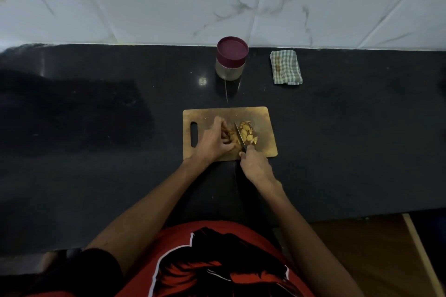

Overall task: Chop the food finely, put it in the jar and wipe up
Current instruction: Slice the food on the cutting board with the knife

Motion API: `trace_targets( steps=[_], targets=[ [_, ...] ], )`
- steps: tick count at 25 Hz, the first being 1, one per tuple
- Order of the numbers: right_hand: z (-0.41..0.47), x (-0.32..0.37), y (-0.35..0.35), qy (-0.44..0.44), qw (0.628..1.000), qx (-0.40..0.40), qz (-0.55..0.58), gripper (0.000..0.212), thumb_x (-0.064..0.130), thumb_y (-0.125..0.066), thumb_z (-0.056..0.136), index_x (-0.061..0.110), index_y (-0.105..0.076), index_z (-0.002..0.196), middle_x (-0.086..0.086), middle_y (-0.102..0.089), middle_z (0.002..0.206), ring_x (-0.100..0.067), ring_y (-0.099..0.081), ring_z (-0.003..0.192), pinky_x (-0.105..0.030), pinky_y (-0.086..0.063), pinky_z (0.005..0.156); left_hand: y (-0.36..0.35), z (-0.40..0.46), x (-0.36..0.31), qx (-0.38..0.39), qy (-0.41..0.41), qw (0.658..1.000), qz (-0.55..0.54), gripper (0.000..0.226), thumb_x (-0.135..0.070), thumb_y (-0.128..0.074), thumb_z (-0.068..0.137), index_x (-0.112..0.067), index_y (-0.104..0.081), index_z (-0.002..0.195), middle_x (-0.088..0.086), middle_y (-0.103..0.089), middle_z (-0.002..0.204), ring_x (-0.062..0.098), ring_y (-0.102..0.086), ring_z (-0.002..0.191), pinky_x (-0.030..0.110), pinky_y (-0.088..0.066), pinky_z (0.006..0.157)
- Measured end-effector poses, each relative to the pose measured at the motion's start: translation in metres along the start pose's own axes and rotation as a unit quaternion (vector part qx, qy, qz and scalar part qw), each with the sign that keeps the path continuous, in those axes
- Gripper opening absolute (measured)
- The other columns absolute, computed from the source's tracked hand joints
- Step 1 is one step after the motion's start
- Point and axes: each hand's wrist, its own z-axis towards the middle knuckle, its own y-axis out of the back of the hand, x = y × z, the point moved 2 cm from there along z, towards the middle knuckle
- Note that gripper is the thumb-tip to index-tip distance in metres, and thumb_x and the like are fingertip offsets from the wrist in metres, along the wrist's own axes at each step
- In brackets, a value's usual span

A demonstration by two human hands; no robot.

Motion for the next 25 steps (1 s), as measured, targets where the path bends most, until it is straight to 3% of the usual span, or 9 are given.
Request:
trace_targets(
  steps=[14, 25],
  targets=[
    [-0.015, -0.011, 0.004, 0.033, 0.997, -0.002, 0.070, 0.025, 0.033, -0.042, 0.104, 0.014, -0.053, 0.116, -0.008, -0.059, 0.111, -0.024, -0.060, 0.101, -0.047, -0.051, 0.089, -0.001, -0.004, -0.006, -0.021, -0.022, 0.999, 0.027, 0.051, -0.014, -0.076, 0.077, -0.006, -0.045, 0.116, 0.007, -0.059, 0.112, 0.014, -0.060, 0.090, 0.021, -0.054, 0.074],
    [-0.016, -0.006, 0.002, 0.046, 0.998, -0.005, 0.042, 0.023, 0.033, -0.040, 0.104, 0.015, -0.051, 0.113, -0.007, -0.059, 0.109, -0.025, -0.060, 0.103, -0.046, -0.050, 0.087, 0.001, 0.000, -0.004, 0.002, -0.005, 1.000, 0.026, 0.055, -0.014, -0.076, 0.076, -0.009, -0.044, 0.120, 0.008, -0.059, 0.119, 0.007, -0.058, 0.092, 0.010, -0.049, 0.073]
  ],
)
